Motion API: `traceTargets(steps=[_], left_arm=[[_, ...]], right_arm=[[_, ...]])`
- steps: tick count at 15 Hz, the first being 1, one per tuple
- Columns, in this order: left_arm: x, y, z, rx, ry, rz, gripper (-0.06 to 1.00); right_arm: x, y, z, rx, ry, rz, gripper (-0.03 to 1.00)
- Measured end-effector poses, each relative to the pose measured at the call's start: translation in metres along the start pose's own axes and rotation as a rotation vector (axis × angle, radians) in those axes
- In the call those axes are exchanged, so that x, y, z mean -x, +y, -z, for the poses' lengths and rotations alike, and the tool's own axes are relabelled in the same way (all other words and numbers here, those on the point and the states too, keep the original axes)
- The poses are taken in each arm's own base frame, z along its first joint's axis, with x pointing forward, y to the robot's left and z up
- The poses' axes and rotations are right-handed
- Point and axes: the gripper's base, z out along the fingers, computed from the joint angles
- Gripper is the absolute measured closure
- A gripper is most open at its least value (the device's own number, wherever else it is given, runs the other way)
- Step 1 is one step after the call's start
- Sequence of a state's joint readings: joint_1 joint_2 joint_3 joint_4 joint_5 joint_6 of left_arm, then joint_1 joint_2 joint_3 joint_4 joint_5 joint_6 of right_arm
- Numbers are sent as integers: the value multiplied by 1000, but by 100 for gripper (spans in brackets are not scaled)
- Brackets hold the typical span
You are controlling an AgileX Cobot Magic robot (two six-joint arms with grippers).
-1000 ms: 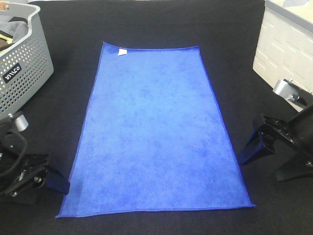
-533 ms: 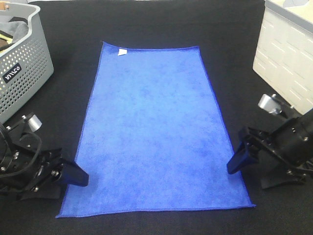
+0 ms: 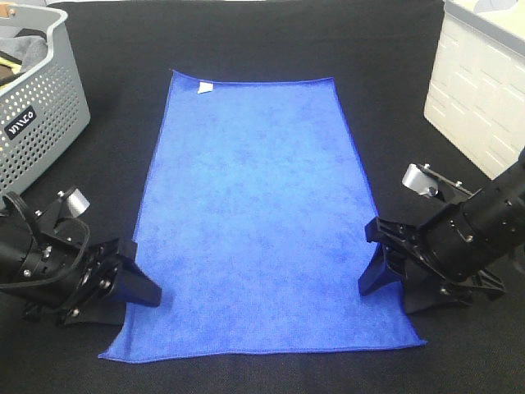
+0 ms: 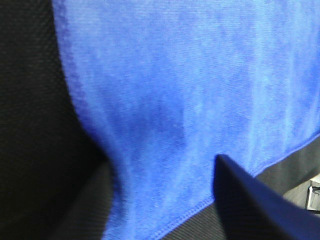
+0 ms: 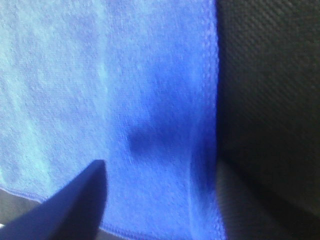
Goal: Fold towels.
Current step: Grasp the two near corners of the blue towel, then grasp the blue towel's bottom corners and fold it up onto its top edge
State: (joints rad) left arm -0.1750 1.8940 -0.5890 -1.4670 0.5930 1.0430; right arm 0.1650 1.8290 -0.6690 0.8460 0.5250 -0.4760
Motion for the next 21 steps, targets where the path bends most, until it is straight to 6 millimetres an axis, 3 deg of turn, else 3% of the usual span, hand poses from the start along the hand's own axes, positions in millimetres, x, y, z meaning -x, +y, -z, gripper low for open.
traceTargets(steps=[3,4,5,10,13,18,21], left_arm=[[5,4,-3,37,-13,-8,77],[9,4,-3,50,-25,-19,92],[9,4,-3,51,-24,-24,94],[6,-5,16,94,-3,-87,94],[0,-13,37,147,9,-127,94],[-45,-7,55,171,81,-115,94],[-57,-6,61,168,76,-122,94]], right_arm=[[2,0,-6,20,-15,-2,74],[2,-2,-8,13,-15,-3,93],[2,-1,-8,16,-16,-8,97],[-7,3,6,35,-36,-24,97],[-40,-2,19,35,-34,-41,97],[-67,-4,27,54,-3,-40,97],[-72,-4,26,60,22,-36,97]])
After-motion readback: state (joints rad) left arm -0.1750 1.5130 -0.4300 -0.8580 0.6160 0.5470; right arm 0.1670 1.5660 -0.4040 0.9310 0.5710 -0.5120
